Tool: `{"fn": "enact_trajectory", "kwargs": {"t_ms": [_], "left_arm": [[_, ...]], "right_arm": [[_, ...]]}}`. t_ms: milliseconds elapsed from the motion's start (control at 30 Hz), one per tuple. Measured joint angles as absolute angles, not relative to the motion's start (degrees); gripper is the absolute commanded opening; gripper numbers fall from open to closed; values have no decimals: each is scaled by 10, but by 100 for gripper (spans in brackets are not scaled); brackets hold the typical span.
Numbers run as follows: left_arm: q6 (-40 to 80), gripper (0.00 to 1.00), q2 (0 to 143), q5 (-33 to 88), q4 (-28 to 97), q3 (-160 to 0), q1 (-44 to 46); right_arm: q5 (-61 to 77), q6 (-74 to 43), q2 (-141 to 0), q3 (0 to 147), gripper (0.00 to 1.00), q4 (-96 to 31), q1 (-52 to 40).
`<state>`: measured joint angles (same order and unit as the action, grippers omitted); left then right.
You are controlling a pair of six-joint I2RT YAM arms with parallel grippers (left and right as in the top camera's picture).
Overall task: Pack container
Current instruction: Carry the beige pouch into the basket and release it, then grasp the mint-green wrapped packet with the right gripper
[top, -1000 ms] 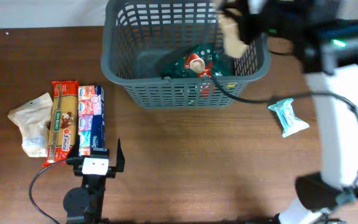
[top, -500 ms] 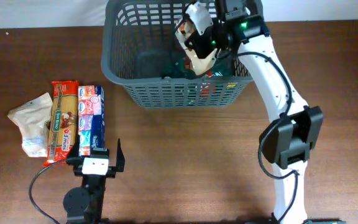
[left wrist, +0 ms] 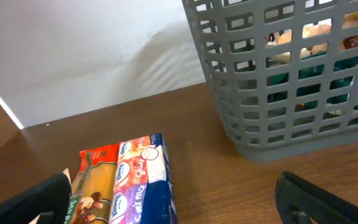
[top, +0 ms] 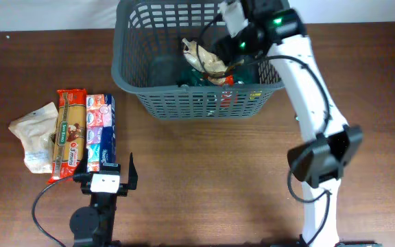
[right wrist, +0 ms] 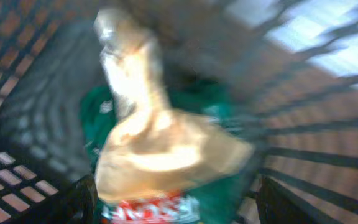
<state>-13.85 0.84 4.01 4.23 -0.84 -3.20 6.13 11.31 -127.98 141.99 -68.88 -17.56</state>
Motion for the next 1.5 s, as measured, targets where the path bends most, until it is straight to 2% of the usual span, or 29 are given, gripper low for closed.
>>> {"fn": "enact_trajectory", "kwargs": {"t_ms": [167,300,433,567,733,767,900,1067,1167,1300,1333,1367,1400,1433,1500], "left_arm": [[-138,99,8,40,42,-9,-32],[-138,99,8,40,42,-9,-32],[-138,99,8,40,42,-8,-32],[-138,99,8,40,42,-9,-32],[-138,99,8,40,42,-8,-32],[-138,99,8,40,42,-8,-32],[-138,99,8,40,42,-9,-32],[-138,99,8,40,42,-9,-32],[-138,99,8,40,42,-8,-32],[-138,99,8,40,42,-9,-32],[-138,99,8,40,42,-8,-32],[-138,99,8,40,42,-9,-32],[-138,99,8,40,42,-8,-32],[-138,99,8,40,42,-8,-32],[-138,99,8,40,42,-9,-32]], "right_arm": [[9,100,-1171,1482,79,-693,-142],[1,74,-1047,1479,79,-698,26],[33,53,-993,1358,79,-663,207],[100,47,-1014,1141,78,-640,280],[125,102,-1049,950,94,-579,268],[132,143,-1049,888,96,-560,251],[134,191,-1049,832,100,-542,222],[116,228,-1054,783,99,-509,194],[110,238,-1071,767,92,-504,189],[104,234,-1113,762,76,-503,186],[103,227,-1127,761,47,-503,184],[102,223,-1140,761,29,-502,181],[93,220,-1148,760,15,-502,179],[93,211,-1149,761,4,-497,178],[93,191,-1151,761,4,-493,174]]}}
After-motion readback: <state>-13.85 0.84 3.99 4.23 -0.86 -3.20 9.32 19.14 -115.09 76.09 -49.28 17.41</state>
